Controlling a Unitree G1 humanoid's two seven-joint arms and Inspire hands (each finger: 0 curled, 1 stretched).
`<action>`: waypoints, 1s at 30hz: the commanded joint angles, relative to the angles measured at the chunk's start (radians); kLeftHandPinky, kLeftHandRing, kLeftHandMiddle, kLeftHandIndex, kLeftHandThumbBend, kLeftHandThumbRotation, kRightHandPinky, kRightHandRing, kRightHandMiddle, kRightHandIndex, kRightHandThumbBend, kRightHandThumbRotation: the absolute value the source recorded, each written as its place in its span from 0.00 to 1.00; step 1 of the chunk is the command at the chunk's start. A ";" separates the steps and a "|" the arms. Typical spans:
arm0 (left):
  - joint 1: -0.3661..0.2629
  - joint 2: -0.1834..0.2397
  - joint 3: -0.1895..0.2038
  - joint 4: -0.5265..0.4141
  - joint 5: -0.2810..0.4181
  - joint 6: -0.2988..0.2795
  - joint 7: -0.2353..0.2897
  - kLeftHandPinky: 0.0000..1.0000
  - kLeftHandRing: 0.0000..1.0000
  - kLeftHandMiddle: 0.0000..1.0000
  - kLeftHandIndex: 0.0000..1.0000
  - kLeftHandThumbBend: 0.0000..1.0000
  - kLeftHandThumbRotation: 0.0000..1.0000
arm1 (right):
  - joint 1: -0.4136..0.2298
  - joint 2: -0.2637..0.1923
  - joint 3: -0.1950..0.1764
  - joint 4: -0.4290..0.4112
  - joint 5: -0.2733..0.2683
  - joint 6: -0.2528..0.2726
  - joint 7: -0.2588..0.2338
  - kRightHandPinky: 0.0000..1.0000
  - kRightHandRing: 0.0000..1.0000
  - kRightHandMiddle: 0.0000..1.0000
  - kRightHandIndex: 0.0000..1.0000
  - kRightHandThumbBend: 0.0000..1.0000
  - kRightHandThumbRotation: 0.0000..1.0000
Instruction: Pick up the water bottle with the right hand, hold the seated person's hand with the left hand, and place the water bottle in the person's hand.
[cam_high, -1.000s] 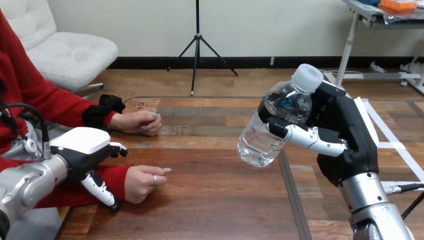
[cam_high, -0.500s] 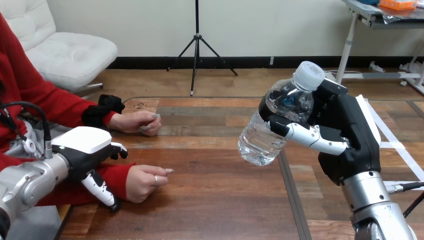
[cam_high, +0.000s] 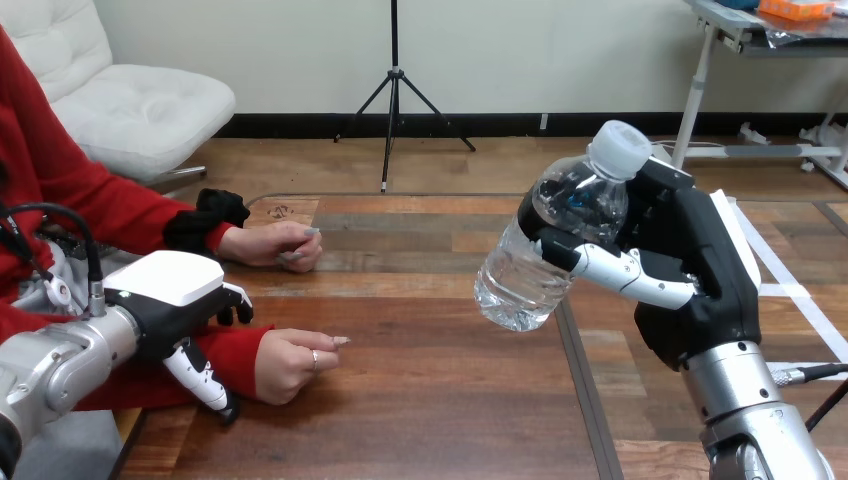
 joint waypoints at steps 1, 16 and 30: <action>0.032 -0.019 -0.048 0.011 0.039 0.019 0.004 0.61 0.66 0.69 0.69 1.00 0.26 | -0.044 -0.012 -0.007 -0.092 0.016 0.000 -0.009 0.27 0.33 0.42 0.44 0.81 0.00; 0.030 -0.043 -0.077 0.032 0.041 0.033 0.007 0.52 0.56 0.60 0.59 0.99 0.17 | -0.039 -0.008 -0.008 -0.136 0.038 0.042 -0.016 0.25 0.31 0.41 0.44 0.79 0.00; 0.031 -0.050 -0.078 0.043 0.034 0.032 0.007 0.51 0.55 0.58 0.56 0.97 0.12 | -0.040 -0.002 -0.007 -0.145 0.034 0.052 -0.020 0.26 0.32 0.41 0.43 0.79 0.00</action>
